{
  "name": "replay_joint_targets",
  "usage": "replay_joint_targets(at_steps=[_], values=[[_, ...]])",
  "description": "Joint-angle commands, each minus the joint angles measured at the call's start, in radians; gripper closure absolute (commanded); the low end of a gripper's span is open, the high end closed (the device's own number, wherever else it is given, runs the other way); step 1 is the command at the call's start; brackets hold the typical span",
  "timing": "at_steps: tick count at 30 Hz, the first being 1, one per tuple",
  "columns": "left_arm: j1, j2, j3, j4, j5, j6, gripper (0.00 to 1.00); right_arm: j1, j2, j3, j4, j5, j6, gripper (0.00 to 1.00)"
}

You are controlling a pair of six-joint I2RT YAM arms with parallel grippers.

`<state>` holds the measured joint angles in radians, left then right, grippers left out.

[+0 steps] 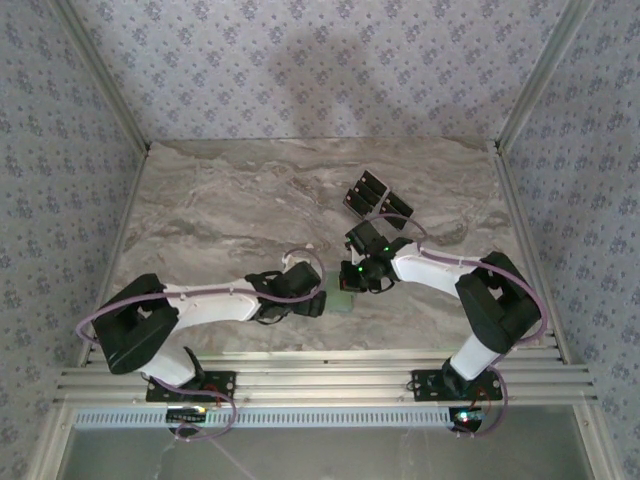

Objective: Put the credit cards into the card holder

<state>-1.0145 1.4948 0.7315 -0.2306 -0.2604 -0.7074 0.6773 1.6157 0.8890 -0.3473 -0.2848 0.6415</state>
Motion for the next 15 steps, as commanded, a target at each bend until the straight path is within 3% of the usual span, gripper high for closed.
replay_joint_targets(at_steps=[1,15], values=[[-0.009,-0.037,-0.004,0.059,0.016,0.010,0.00,0.010,0.011,0.015,-0.016,0.005,-0.004,1.00],[-0.043,0.085,0.023,0.061,0.017,0.010,0.00,0.010,0.003,0.025,-0.022,0.003,-0.005,1.00]])
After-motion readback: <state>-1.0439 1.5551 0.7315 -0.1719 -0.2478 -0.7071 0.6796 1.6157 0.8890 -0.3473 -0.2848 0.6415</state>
